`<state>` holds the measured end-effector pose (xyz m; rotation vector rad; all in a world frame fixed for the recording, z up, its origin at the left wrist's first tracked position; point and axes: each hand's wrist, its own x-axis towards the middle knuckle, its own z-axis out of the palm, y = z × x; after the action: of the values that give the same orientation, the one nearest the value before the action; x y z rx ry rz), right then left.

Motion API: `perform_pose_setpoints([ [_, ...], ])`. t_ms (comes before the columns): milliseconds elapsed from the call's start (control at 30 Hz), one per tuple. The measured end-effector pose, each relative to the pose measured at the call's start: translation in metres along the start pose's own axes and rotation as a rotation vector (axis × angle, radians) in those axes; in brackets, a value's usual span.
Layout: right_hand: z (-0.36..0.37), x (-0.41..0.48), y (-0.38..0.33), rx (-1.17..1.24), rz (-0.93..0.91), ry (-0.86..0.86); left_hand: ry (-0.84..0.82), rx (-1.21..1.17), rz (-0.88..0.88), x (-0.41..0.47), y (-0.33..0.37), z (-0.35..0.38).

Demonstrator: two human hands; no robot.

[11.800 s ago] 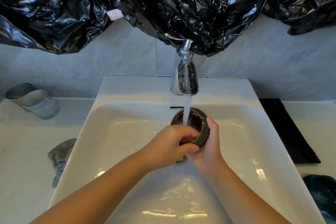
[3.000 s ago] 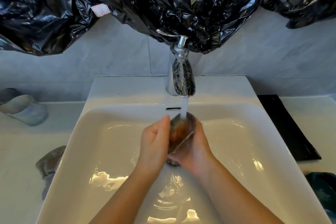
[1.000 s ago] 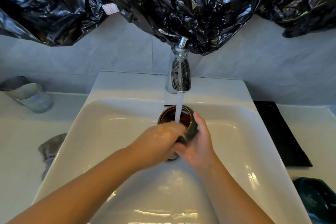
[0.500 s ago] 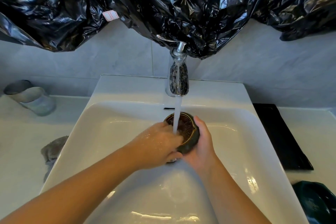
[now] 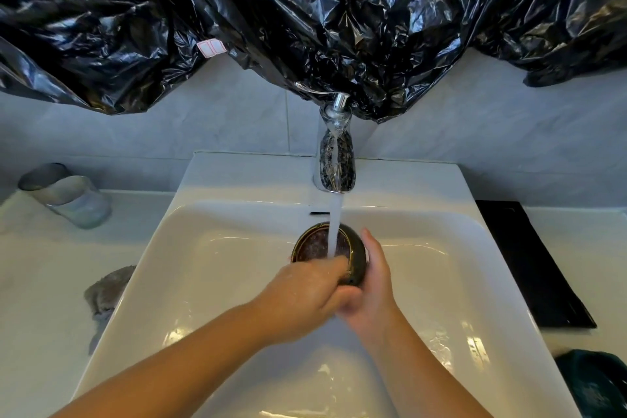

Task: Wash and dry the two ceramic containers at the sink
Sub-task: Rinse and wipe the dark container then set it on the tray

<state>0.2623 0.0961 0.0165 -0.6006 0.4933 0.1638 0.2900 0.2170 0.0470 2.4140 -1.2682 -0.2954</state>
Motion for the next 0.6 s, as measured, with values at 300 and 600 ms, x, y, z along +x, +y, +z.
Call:
perform_pose_setpoints([
  [300, -0.004, 0.002, 0.005, -0.002, 0.006, 0.025, 0.068, -0.012, 0.027, 0.0, -0.003, 0.004],
  [600, -0.006, 0.004, 0.006, 0.072, 0.033, 0.02, 0.019, 0.092, 0.103, 0.003, -0.014, 0.0],
])
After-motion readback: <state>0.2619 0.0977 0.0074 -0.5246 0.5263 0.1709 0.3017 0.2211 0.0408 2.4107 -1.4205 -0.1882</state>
